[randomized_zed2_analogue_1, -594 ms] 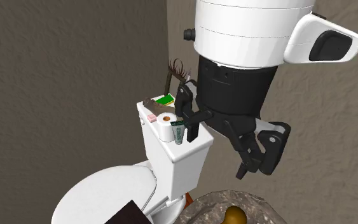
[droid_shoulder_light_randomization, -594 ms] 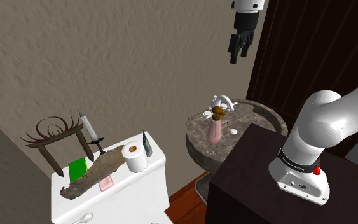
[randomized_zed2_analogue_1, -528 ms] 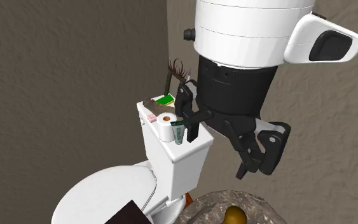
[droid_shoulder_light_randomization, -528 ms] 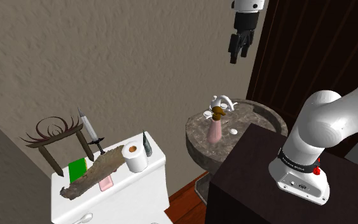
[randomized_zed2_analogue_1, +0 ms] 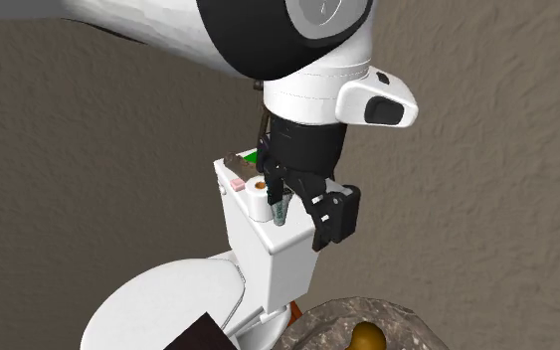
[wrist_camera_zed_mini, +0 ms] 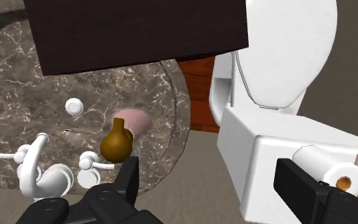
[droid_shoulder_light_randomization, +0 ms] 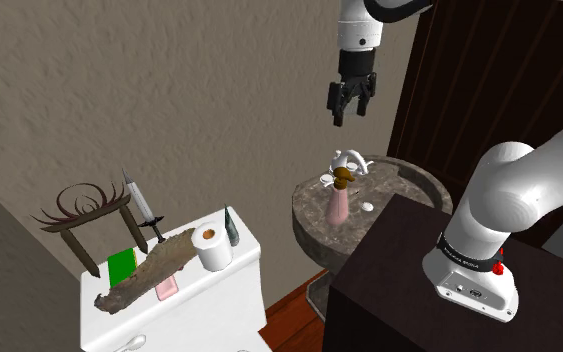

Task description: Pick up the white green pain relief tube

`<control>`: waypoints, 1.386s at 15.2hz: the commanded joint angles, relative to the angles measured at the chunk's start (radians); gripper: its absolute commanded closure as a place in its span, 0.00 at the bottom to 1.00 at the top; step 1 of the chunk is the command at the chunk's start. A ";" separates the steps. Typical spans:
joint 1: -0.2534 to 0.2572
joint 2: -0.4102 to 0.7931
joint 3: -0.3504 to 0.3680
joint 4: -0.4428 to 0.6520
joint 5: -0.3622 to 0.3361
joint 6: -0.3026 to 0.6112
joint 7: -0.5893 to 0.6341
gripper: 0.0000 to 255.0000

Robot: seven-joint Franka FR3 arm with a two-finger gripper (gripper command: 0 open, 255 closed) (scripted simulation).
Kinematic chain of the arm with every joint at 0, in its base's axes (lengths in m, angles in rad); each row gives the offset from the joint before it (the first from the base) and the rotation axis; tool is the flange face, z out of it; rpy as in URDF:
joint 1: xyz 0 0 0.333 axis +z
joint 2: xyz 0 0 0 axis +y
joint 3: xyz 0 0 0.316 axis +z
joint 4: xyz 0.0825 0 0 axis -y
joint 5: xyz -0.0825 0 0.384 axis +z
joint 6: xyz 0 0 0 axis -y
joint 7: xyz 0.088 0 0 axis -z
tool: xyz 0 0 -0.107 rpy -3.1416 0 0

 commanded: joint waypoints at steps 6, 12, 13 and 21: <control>0.006 0.161 0.133 0.011 0.088 0.131 0.251 0.00; 0.006 0.352 0.231 0.077 0.121 0.246 0.457 0.00; 0.006 0.387 0.245 0.092 0.122 0.264 0.492 0.00; 0.023 0.698 0.322 0.265 0.076 0.387 0.771 0.00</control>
